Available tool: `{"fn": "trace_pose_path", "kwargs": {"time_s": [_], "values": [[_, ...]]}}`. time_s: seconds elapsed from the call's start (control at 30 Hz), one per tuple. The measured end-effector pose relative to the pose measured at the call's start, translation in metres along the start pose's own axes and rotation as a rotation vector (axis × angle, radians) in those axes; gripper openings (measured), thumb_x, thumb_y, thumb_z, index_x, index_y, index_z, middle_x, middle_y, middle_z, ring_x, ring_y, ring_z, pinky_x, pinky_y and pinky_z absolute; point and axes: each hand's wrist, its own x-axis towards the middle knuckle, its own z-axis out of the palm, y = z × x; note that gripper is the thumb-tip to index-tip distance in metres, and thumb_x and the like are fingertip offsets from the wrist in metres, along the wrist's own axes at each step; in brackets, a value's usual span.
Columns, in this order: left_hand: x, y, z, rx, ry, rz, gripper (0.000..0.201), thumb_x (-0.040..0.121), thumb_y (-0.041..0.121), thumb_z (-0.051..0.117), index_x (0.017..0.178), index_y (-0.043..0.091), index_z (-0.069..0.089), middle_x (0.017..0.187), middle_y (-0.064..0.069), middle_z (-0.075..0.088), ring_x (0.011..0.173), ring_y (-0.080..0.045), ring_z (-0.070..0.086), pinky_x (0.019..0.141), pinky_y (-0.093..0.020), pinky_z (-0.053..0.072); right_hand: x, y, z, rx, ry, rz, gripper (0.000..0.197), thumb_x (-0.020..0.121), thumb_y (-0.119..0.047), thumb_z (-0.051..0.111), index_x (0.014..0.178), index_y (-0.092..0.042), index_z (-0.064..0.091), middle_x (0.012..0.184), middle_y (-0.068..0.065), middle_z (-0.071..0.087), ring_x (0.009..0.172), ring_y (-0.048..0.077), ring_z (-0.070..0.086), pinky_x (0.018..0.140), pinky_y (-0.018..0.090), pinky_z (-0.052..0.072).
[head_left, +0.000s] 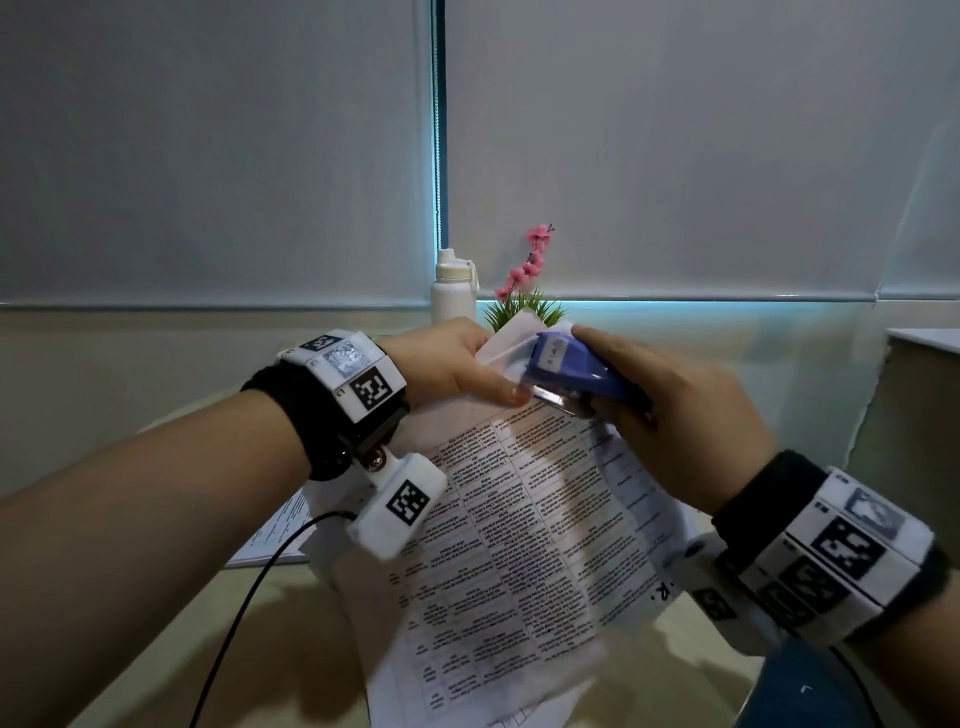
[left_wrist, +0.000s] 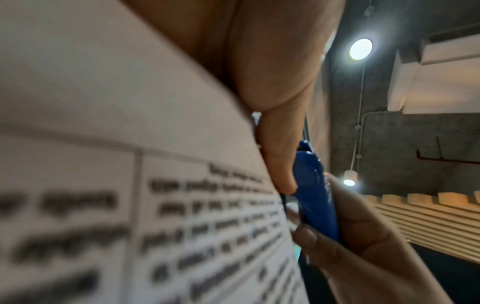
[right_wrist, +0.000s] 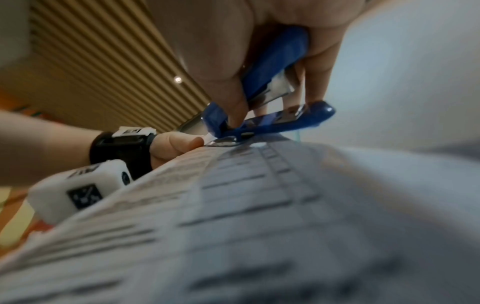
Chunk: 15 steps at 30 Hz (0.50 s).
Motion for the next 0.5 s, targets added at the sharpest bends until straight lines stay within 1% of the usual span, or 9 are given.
{"fn": "trace_pose_path", "kwargs": {"time_s": [0.03, 0.07, 0.1, 0.17, 0.23, 0.33, 0.4, 0.43, 0.5], "values": [[0.000, 0.001, -0.001, -0.018, -0.009, -0.005, 0.063, 0.042, 0.040, 0.081, 0.090, 0.001, 0.067, 0.088, -0.018, 0.066, 0.083, -0.031, 0.062, 0.091, -0.047, 0.047, 0.000, 0.001, 0.001, 0.044, 0.003, 0.036, 0.056, 0.077, -0.023, 0.058, 0.133, -0.030, 0.050, 0.114, -0.001, 0.069, 0.091, 0.028, 0.068, 0.067, 0.026, 0.046], [-0.001, 0.002, -0.001, -0.025, -0.019, -0.009, 0.060, 0.042, 0.039, 0.081, 0.089, 0.004, 0.067, 0.086, -0.016, 0.065, 0.082, -0.028, 0.061, 0.090, -0.047, 0.048, -0.001, 0.002, 0.002, 0.064, 0.016, 0.052, 0.057, 0.076, -0.022, 0.059, 0.132, -0.030, 0.051, 0.111, -0.001, 0.070, 0.087, 0.029, 0.068, 0.067, 0.024, 0.043], [-0.001, 0.003, -0.001, -0.017, -0.029, -0.011, 0.060, 0.043, 0.039, 0.082, 0.090, 0.004, 0.067, 0.087, -0.015, 0.065, 0.083, -0.028, 0.061, 0.092, -0.050, 0.048, -0.001, 0.001, 0.003, 0.049, 0.031, 0.040, 0.057, 0.076, -0.020, 0.061, 0.131, -0.028, 0.052, 0.113, -0.001, 0.069, 0.090, 0.028, 0.068, 0.068, 0.024, 0.045], [-0.002, 0.003, -0.001, 0.031, -0.058, -0.007, 0.063, 0.046, 0.041, 0.082, 0.092, 0.002, 0.066, 0.088, -0.014, 0.064, 0.086, -0.029, 0.060, 0.097, -0.057, 0.044, -0.003, -0.003, 0.006, -0.028, 0.039, -0.029, 0.054, 0.079, -0.014, 0.066, 0.130, -0.024, 0.054, 0.122, -0.002, 0.065, 0.105, 0.026, 0.065, 0.077, 0.031, 0.052], [-0.004, 0.002, -0.002, 0.070, -0.077, -0.006, 0.065, 0.047, 0.042, 0.081, 0.094, 0.000, 0.065, 0.089, -0.015, 0.063, 0.087, -0.029, 0.059, 0.098, -0.058, 0.042, -0.002, -0.002, 0.007, -0.040, 0.032, -0.066, 0.052, 0.081, -0.014, 0.065, 0.131, -0.024, 0.054, 0.125, -0.003, 0.063, 0.110, 0.026, 0.063, 0.081, 0.035, 0.053], [-0.005, 0.004, -0.005, 0.093, -0.065, -0.027, 0.070, 0.046, 0.043, 0.082, 0.099, 0.001, 0.066, 0.097, -0.022, 0.067, 0.097, -0.039, 0.063, 0.100, -0.059, 0.043, -0.001, 0.001, 0.010, 0.045, 0.020, 0.000, 0.053, 0.082, -0.016, 0.065, 0.132, -0.028, 0.052, 0.123, -0.005, 0.064, 0.102, 0.024, 0.066, 0.079, 0.027, 0.049], [-0.006, 0.005, -0.005, 0.092, -0.073, -0.023, 0.065, 0.046, 0.042, 0.082, 0.096, 0.003, 0.067, 0.099, -0.022, 0.067, 0.099, -0.040, 0.063, 0.100, -0.059, 0.043, 0.000, -0.001, 0.012, 0.056, 0.041, -0.010, 0.053, 0.081, -0.014, 0.066, 0.131, -0.026, 0.053, 0.122, -0.005, 0.065, 0.101, 0.023, 0.066, 0.079, 0.023, 0.045], [-0.007, 0.005, -0.004, 0.098, -0.078, -0.011, 0.060, 0.047, 0.041, 0.081, 0.092, 0.005, 0.068, 0.095, -0.020, 0.068, 0.096, -0.037, 0.064, 0.100, -0.059, 0.043, 0.001, -0.004, 0.013, 0.036, 0.054, -0.040, 0.051, 0.081, -0.015, 0.065, 0.130, -0.024, 0.054, 0.122, -0.004, 0.064, 0.105, 0.023, 0.064, 0.082, 0.025, 0.046], [-0.009, 0.006, -0.002, 0.097, -0.083, 0.012, 0.057, 0.048, 0.040, 0.079, 0.091, 0.004, 0.068, 0.093, -0.018, 0.068, 0.092, -0.034, 0.064, 0.099, -0.058, 0.044, 0.002, -0.005, 0.013, 0.007, 0.052, -0.108, 0.051, 0.082, -0.014, 0.066, 0.131, -0.022, 0.054, 0.124, -0.004, 0.063, 0.114, 0.023, 0.060, 0.088, 0.034, 0.049]]}}
